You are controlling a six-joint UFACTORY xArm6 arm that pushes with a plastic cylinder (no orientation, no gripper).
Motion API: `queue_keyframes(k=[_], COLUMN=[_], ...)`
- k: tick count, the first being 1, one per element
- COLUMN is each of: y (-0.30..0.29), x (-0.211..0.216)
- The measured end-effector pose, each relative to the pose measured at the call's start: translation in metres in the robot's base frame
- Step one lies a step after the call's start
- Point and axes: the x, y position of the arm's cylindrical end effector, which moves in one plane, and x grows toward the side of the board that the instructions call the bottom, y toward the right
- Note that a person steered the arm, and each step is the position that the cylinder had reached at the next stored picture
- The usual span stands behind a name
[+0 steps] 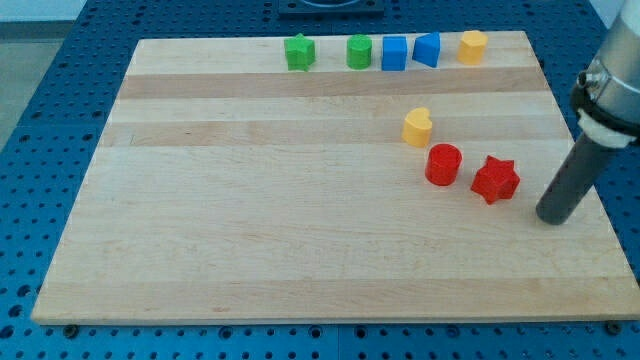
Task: Slide the red star closer to red circle
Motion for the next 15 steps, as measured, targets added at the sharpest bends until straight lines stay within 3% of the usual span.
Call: queue_keyframes(k=[6, 11, 14, 15], y=[-0.017, -0.027, -0.043, -0.002], x=[-0.044, -0.028, -0.079, -0.079])
